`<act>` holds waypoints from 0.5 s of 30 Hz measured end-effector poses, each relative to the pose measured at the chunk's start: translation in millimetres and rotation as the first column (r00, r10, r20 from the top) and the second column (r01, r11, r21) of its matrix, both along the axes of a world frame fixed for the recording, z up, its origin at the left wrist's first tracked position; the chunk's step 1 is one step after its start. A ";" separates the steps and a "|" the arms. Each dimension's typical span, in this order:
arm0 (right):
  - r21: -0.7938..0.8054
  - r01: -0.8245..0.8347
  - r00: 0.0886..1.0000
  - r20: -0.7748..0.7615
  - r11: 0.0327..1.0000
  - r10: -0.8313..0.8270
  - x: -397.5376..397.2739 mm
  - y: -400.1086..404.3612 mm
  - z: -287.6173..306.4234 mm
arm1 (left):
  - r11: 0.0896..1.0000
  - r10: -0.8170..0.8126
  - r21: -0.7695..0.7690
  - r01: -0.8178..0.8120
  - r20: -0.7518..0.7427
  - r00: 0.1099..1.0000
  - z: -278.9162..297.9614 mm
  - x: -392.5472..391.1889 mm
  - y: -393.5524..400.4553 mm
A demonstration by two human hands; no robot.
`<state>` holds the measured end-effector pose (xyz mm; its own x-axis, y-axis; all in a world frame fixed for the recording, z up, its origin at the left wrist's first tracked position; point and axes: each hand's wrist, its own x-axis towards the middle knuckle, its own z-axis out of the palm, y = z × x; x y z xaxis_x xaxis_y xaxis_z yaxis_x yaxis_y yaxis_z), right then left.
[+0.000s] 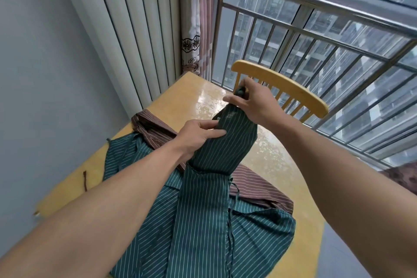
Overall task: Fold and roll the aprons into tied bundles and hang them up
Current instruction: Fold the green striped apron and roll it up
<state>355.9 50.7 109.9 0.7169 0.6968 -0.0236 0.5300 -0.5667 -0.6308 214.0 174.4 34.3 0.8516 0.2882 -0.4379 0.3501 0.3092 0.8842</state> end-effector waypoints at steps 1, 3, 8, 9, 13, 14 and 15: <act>-0.012 0.000 1.000 0.029 1.000 0.000 0.2 1.4 -0.8 | 1.000 0.017 -0.009 -0.017 0.012 1.000 0.7 -0.3 -2.2; 0.030 0.013 1.000 0.028 0.999 -0.013 -1.0 1.4 -3.9 | 0.998 0.057 -0.028 -0.055 0.039 0.998 -0.5 -0.2 -3.9; -0.035 0.359 0.812 -0.480 0.933 -0.331 -5.0 -16.4 -37.7 | 0.957 0.107 -0.275 -0.089 0.052 0.993 -2.3 -2.3 9.4; -0.148 0.273 0.755 -0.579 0.951 -0.307 -6.9 -22.6 -47.8 | 0.945 0.097 -0.316 -0.079 0.041 0.994 -1.5 -3.5 12.2; -0.096 0.004 0.550 -0.831 0.995 -0.082 -12.8 -31.0 -64.0 | 0.942 0.090 -0.322 -0.092 -0.021 0.996 -3.7 -5.2 15.2; -0.032 0.049 0.549 -0.834 0.998 -0.054 -13.0 -27.9 -60.6 | 0.943 0.099 -0.317 -0.105 -0.035 0.994 -4.7 -5.3 15.4; 0.026 0.114 0.563 -0.826 0.993 -0.043 -13.6 -24.1 -58.3 | 0.942 0.100 -0.316 -0.110 -0.049 0.994 -5.3 -6.1 15.3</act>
<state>342.3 26.6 51.6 0.4637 0.6635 -0.5872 -0.2830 -0.5171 -0.8078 207.9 189.7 29.0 0.8081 0.2166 -0.5478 0.3267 0.6092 0.7226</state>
